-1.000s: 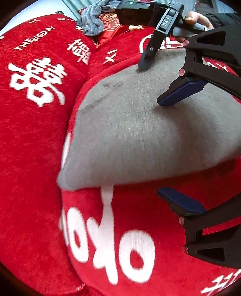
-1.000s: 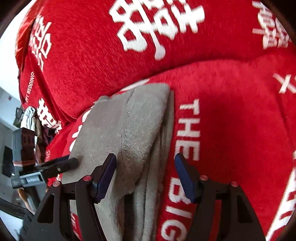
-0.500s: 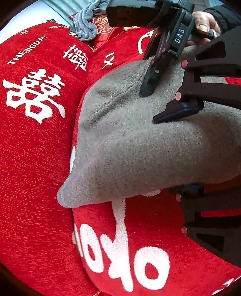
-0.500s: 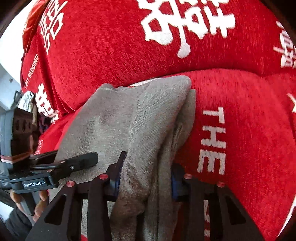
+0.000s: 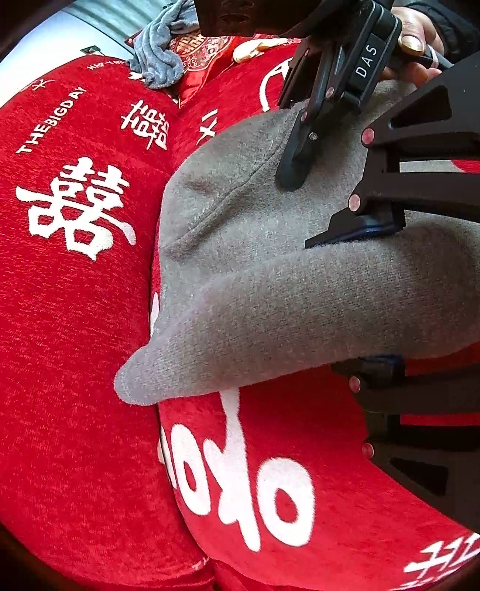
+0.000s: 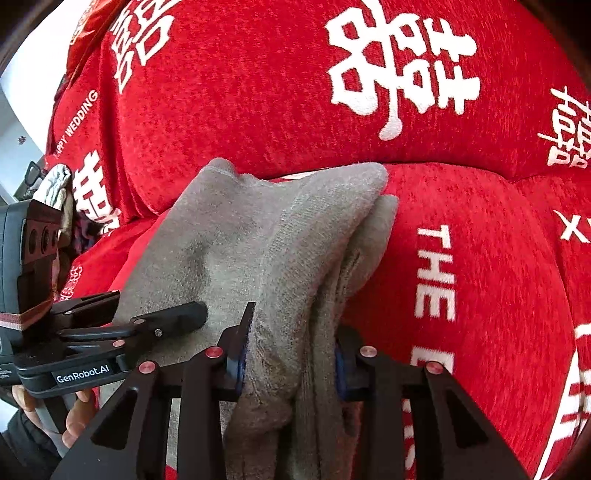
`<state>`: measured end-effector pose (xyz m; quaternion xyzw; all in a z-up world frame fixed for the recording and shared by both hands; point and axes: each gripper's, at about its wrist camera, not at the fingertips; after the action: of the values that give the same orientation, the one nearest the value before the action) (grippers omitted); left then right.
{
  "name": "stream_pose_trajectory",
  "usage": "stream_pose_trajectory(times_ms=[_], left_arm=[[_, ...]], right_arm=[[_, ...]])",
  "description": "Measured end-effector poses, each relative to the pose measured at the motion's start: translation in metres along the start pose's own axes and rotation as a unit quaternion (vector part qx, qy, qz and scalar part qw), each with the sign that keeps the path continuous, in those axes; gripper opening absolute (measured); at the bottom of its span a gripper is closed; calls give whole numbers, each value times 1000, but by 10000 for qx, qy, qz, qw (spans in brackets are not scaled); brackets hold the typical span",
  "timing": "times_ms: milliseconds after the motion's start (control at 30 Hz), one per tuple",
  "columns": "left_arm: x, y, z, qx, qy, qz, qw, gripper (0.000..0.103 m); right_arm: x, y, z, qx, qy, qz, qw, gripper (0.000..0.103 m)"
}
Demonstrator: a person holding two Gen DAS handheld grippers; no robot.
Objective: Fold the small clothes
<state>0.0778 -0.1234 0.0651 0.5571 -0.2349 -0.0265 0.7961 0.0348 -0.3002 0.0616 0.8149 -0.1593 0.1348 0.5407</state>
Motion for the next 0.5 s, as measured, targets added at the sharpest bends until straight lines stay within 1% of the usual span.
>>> stream_pose_trajectory(times_ms=[200,500], left_arm=[[-24,20,-2,30,-12,106,9999,46],[-66,45,-10,111,29,219,9997,46]], right_arm=[[-18,16,-16,13,137,56,9999,37],[-48,28,-47,23,296,112,9995,37]])
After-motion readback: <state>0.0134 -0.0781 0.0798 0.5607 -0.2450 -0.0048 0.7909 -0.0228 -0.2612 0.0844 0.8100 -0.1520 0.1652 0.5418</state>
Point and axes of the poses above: each gripper's, at about its wrist camera, not at the fingertips, and y roughly against the way its jaws point, z to its right, x to its top, and after that the axes turned 8 degrees about -z, right-handed
